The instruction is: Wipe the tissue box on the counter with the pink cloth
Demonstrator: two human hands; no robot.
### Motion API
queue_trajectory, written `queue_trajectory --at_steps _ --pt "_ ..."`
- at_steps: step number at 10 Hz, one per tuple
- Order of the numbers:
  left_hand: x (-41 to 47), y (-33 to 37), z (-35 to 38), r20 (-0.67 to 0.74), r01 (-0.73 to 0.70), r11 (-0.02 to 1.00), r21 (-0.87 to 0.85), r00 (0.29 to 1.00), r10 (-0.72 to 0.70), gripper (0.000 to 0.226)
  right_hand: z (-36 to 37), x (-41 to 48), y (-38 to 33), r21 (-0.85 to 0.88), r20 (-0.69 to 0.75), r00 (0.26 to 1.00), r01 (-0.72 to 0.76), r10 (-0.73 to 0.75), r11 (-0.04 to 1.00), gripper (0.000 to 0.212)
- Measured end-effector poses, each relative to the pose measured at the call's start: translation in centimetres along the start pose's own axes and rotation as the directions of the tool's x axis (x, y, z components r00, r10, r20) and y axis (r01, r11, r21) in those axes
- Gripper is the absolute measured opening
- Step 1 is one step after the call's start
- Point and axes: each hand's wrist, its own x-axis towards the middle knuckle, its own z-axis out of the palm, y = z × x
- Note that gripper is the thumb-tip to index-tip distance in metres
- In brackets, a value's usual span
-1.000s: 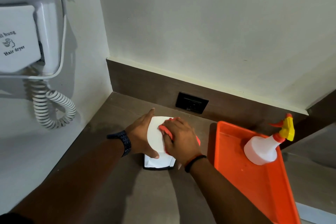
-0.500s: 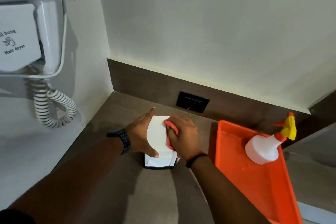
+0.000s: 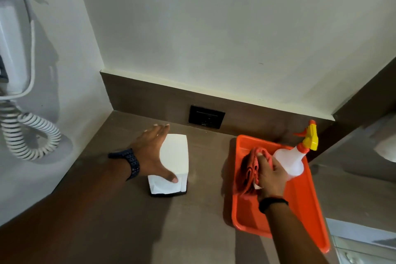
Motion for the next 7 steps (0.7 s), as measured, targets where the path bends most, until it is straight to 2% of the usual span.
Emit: queue_trajectory --at_steps 1,2,3,4,5,6,7 --pt "0.5 4.4 0.9 -0.217 -0.167 0.984 -0.060 0.965 0.151 0.129 -3.2 1.5 0.8 -0.317 -0.034 0.984 0.158 -0.177 0.935 0.013" --pt "1.6 9.6 3.8 -0.218 -0.290 0.956 -0.050 0.937 0.273 0.112 -5.1 2.2 2.6 -0.619 0.174 0.950 0.310 -0.259 0.721 0.020" --pt "2.9 13.1 7.8 -0.091 -0.354 0.935 -0.005 0.932 0.352 0.113 -5.4 2.3 4.7 -0.742 0.391 0.895 0.444 -0.213 0.503 0.023" --pt "3.8 14.3 11.5 0.081 -0.352 0.934 0.057 0.934 0.347 0.132 -4.6 2.2 6.9 -0.824 0.454 0.881 0.471 -0.131 0.315 0.033" --pt "3.7 14.4 14.2 0.057 -0.360 0.931 0.064 0.932 0.357 0.134 -4.1 2.6 8.5 -0.845 0.492 0.868 0.493 -0.059 0.209 0.046" --pt "3.2 14.4 15.0 -0.007 -0.354 0.935 -0.004 0.935 0.354 0.128 -4.1 2.8 8.6 -0.834 0.497 0.866 0.492 -0.046 0.247 0.050" --pt "2.9 14.9 15.0 0.015 -0.344 0.939 0.022 0.939 0.343 0.127 -4.6 2.9 8.1 -0.799 0.474 0.871 0.488 -0.132 0.351 0.049"
